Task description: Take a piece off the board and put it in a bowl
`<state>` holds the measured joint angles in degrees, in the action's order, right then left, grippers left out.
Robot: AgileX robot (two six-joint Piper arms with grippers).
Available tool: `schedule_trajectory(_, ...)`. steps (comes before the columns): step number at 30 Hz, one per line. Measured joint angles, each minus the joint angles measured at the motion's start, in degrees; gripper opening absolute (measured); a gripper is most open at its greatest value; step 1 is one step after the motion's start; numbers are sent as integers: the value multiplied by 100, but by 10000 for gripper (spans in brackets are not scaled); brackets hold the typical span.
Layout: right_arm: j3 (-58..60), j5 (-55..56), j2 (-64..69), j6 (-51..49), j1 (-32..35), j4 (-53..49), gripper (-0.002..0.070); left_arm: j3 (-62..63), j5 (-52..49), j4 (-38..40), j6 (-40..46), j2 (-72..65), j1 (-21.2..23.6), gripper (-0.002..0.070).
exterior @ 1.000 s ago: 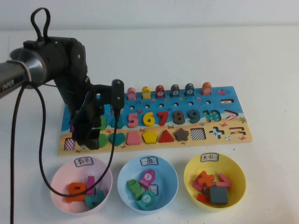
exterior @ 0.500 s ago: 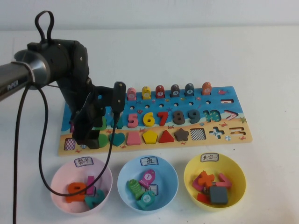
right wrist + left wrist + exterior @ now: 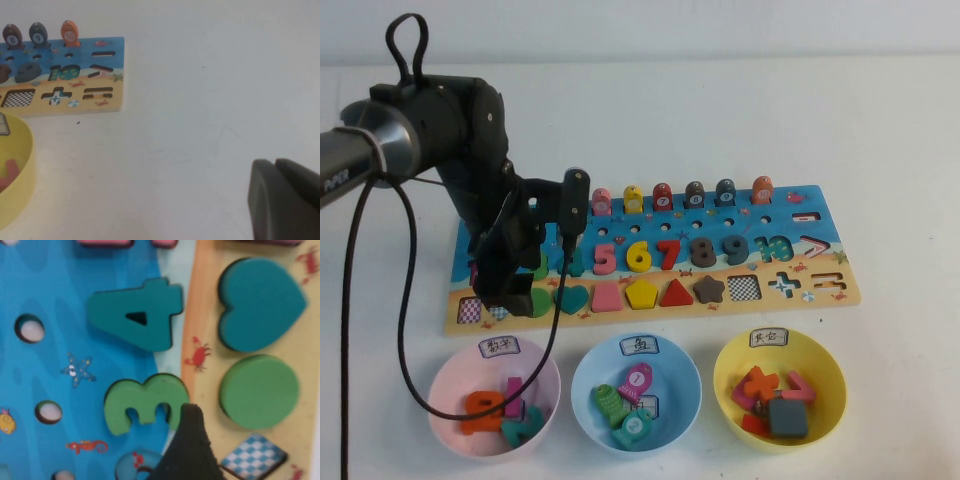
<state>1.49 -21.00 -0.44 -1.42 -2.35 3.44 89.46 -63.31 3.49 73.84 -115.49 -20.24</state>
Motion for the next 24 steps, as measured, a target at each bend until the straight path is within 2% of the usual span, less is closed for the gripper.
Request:
schedule_trajectory(7, 0, 0, -13, 0, 0, 0, -17, 0, -449, 303, 0, 250, -27, 498)
schedule_trajectory(16, 0, 0, -13, 0, 0, 0, -17, 0, -395, 416, 36, 63, -231, 498)
schedule_trajectory(24, 0, 0, -30, 0, 0, 0, -17, -8, -368, 117, 36, -3, -243, 498)
